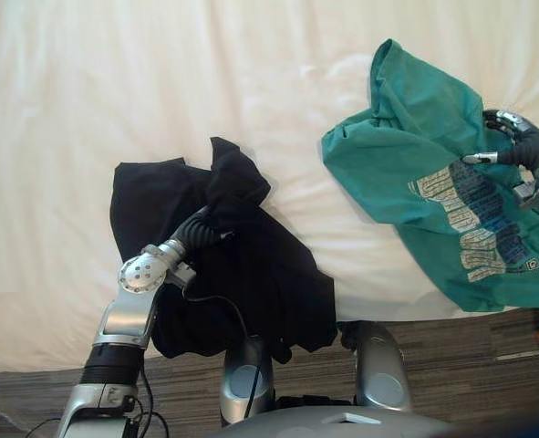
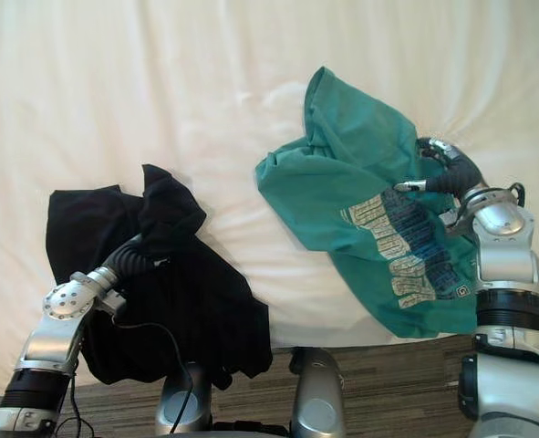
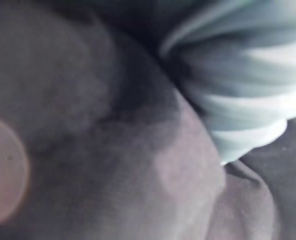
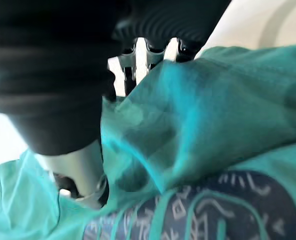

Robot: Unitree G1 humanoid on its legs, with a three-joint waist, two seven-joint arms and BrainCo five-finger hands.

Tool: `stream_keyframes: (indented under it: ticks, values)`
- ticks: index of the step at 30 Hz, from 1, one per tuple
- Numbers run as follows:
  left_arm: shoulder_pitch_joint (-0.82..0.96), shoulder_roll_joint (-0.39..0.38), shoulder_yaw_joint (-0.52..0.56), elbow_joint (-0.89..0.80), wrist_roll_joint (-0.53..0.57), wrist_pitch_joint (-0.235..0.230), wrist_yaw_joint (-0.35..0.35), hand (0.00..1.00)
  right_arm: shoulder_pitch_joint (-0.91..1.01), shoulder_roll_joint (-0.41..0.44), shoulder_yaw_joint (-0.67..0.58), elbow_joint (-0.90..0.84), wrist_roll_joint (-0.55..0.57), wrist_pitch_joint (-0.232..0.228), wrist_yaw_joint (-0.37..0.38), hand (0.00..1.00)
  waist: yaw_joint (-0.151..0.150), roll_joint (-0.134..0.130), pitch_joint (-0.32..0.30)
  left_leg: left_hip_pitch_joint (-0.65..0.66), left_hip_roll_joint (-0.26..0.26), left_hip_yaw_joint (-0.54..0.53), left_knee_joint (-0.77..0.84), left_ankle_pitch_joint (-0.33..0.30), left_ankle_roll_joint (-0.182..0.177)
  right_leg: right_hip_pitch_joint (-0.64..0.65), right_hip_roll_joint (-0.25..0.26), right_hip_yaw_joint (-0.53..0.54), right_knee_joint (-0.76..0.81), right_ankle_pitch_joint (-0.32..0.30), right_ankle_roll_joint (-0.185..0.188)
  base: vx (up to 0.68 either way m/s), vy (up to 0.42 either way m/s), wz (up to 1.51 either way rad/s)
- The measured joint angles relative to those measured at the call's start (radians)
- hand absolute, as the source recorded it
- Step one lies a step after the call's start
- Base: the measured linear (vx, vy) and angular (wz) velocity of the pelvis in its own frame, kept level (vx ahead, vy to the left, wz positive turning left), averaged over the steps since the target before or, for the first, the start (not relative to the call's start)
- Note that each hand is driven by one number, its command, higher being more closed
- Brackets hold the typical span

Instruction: Tidy the bed and pick cloth on bed and put in laundry

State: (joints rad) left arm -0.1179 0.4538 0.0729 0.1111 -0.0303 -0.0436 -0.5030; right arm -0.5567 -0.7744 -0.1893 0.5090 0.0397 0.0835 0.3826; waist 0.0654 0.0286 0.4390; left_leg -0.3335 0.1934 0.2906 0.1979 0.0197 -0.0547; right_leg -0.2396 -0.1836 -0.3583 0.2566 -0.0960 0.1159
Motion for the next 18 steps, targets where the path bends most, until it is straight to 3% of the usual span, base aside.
stream_keyframes:
  ticks: [4, 9, 13, 16, 17, 18]
  values:
    - [0.0, -0.007, 0.018, 0.02, 0.001, -0.042, 0.001, 1.0, 0.0, -0.01, -0.002, 0.058, 0.049, -0.033, -0.001, 1.0, 0.005, -0.012, -0.006, 0.001, 0.003, 0.001, -0.027, 0.03, -0.002, 0.001, 0.005, -0.015, -0.004, -0.003, -0.01, -0.01, -0.022, 0.1]
    - [0.015, -0.023, 0.028, 0.072, 0.002, -0.044, 0.029, 1.0, 0.042, 0.053, -0.002, 0.076, 0.112, -0.088, -0.04, 1.0, 0.004, -0.015, -0.008, 0.045, 0.016, 0.002, -0.02, 0.035, -0.003, 0.046, 0.015, -0.016, -0.004, -0.004, -0.01, 0.04, -0.031, -0.05]
    - [0.065, -0.062, 0.027, 0.087, 0.004, -0.02, 0.107, 1.0, 0.139, 0.153, -0.002, 0.057, 0.184, -0.158, -0.074, 1.0, -0.004, -0.03, -0.021, 0.091, 0.021, 0.002, -0.001, 0.036, -0.003, 0.103, 0.022, -0.014, -0.005, -0.004, -0.011, 0.1, -0.043, 0.02]
    - [0.098, -0.1, 0.024, 0.085, 0.012, 0.01, 0.163, 1.0, 0.233, 0.25, -0.013, 0.017, 0.218, -0.195, -0.079, 1.0, -0.031, -0.032, -0.034, 0.14, 0.034, 0.012, -0.03, 0.041, 0.003, 0.116, 0.028, -0.013, 0.069, -0.002, -0.015, 0.12, -0.033, 0.18]
    - [0.102, -0.131, 0.029, 0.083, 0.022, 0.026, 0.189, 1.0, 0.264, 0.283, -0.017, 0.007, 0.223, -0.21, -0.082, 1.0, -0.031, -0.009, -0.026, 0.17, 0.079, 0.026, -0.042, 0.041, 0.003, 0.029, 0.037, -0.006, 0.204, -0.055, -0.064, 0.08, -0.065, 0.01]
    - [0.102, -0.14, 0.034, 0.086, 0.023, 0.033, 0.203, 1.0, 0.283, 0.309, -0.021, 0.001, 0.226, -0.221, -0.082, 1.0, -0.033, -0.006, -0.025, 0.177, 0.089, 0.032, -0.042, 0.041, 0.002, 0.041, 0.062, -0.007, 0.088, -0.086, -0.06, 0.04, -0.095, 0.19]
